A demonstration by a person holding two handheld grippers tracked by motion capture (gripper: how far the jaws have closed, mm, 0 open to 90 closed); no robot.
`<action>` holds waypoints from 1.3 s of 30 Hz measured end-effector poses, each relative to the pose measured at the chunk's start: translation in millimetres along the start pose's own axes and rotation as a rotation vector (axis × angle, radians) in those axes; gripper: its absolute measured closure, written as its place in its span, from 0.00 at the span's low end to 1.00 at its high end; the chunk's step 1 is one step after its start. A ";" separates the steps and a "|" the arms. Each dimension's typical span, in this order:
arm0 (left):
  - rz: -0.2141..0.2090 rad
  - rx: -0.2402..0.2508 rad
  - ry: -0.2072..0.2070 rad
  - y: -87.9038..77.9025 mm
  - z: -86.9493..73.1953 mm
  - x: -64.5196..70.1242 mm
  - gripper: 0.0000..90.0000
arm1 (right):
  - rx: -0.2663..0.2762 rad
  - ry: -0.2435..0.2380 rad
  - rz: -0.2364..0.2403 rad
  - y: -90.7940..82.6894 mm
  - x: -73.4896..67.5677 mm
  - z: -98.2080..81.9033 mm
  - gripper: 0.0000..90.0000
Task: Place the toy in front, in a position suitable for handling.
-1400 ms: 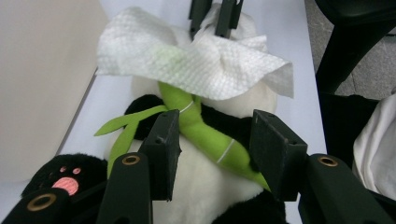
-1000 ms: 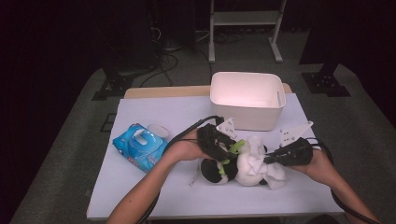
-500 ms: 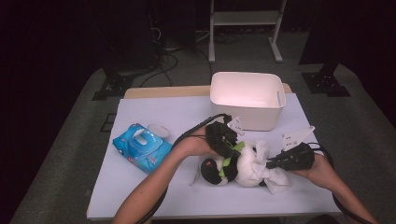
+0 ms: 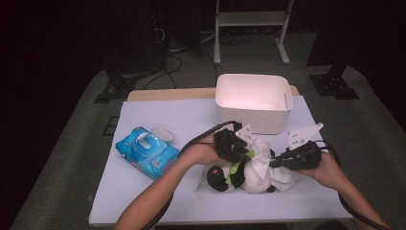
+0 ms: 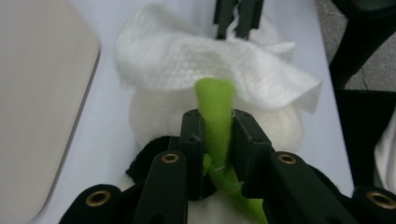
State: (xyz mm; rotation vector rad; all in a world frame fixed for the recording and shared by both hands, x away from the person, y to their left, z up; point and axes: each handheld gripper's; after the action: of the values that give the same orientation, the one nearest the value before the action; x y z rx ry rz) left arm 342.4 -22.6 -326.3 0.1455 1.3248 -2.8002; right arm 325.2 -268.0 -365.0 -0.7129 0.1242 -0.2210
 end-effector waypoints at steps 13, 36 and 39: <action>-0.045 0.065 0.033 -6.2 11.9 18.1 0.83 | 0.008 -0.056 0.028 0.1 -15.1 24.9 0.95; -0.023 0.042 -0.016 -4.6 -12.3 18.1 0.83 | -0.005 -0.024 0.020 5.7 -11.0 10.3 0.95; -0.023 0.041 -0.016 -1.7 -13.7 19.2 0.82 | -0.003 -0.001 0.010 2.9 -8.4 2.6 0.95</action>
State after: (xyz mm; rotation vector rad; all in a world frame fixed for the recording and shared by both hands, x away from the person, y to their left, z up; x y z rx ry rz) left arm 324.1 -10.9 -335.5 0.1104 1.2743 -2.8426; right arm 318.1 -262.2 -364.6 -0.7152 0.1275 -0.2112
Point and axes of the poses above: each handheld gripper's, and its own axes: y roughly forward along the jaws, z roughly out of its top, x roughly to its right, and after that the axes turned 2 degrees about x, right-handed
